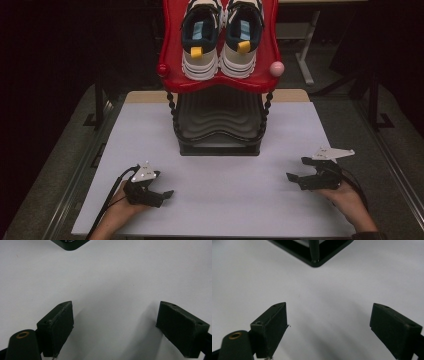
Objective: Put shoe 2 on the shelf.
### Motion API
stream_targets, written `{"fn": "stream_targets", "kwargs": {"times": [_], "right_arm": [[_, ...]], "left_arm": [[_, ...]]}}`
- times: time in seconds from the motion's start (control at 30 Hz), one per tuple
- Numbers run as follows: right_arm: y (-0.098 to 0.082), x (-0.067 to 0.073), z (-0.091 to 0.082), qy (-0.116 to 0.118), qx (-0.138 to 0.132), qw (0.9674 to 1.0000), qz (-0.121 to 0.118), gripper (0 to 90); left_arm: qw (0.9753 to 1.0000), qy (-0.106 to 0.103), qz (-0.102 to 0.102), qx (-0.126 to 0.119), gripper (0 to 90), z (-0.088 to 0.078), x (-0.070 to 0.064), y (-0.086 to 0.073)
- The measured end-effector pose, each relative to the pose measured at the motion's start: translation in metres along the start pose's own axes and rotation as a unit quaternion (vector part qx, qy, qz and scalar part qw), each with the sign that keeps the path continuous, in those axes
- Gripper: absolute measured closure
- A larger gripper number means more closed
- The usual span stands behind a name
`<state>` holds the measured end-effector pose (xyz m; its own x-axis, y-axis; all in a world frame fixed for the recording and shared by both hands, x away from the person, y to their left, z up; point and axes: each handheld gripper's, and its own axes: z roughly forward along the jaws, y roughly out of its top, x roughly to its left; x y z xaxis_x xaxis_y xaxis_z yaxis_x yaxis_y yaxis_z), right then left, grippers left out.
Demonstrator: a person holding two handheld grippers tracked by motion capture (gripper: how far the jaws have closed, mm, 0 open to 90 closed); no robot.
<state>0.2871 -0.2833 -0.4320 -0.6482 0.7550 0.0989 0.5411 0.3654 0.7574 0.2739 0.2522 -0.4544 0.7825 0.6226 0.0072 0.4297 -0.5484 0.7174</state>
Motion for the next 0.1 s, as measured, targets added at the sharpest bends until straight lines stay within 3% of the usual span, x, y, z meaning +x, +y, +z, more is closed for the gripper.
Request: {"fn": "stream_targets", "kwargs": {"times": [0.1], "right_arm": [[-0.0027,0.0011,0.0024,-0.001,0.007,1.0000,-0.005,13.5]], "left_arm": [[1.0000,0.000,0.000,0.000,13.5,0.0000,0.0001,0.0000]]}}
